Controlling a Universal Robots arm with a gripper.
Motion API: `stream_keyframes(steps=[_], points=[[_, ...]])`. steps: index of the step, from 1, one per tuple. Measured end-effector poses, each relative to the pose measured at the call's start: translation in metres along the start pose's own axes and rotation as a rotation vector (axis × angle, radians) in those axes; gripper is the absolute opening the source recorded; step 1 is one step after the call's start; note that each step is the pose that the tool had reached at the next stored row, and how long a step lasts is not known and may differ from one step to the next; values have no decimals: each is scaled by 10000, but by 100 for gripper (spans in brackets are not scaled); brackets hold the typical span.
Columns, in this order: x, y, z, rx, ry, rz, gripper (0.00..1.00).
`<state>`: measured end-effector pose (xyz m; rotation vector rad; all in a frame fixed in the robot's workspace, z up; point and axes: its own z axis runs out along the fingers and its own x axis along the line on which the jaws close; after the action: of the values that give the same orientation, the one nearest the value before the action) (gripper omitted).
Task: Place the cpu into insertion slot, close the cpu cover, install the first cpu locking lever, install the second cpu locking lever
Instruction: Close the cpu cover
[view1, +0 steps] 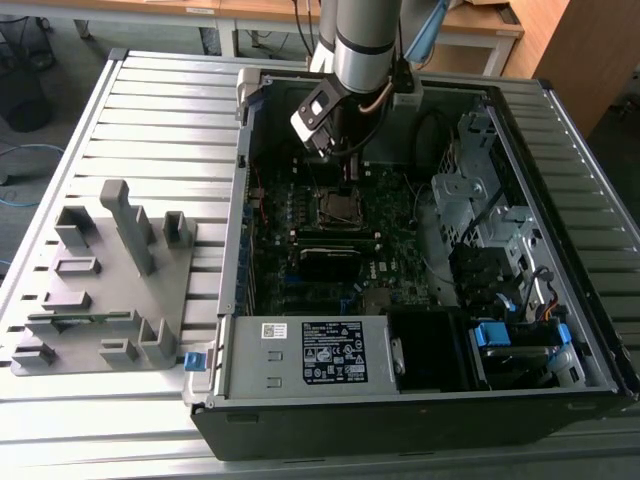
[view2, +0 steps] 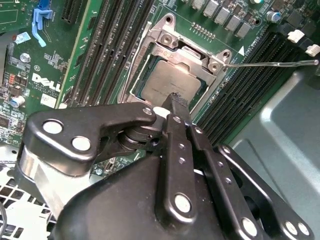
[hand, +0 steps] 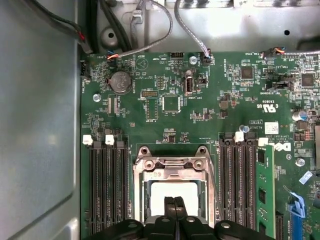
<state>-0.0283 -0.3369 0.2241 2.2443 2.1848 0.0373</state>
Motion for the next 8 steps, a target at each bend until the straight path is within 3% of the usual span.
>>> stream_keyframes(steps=[8], points=[[0,0,1,13,28,-1240,11]])
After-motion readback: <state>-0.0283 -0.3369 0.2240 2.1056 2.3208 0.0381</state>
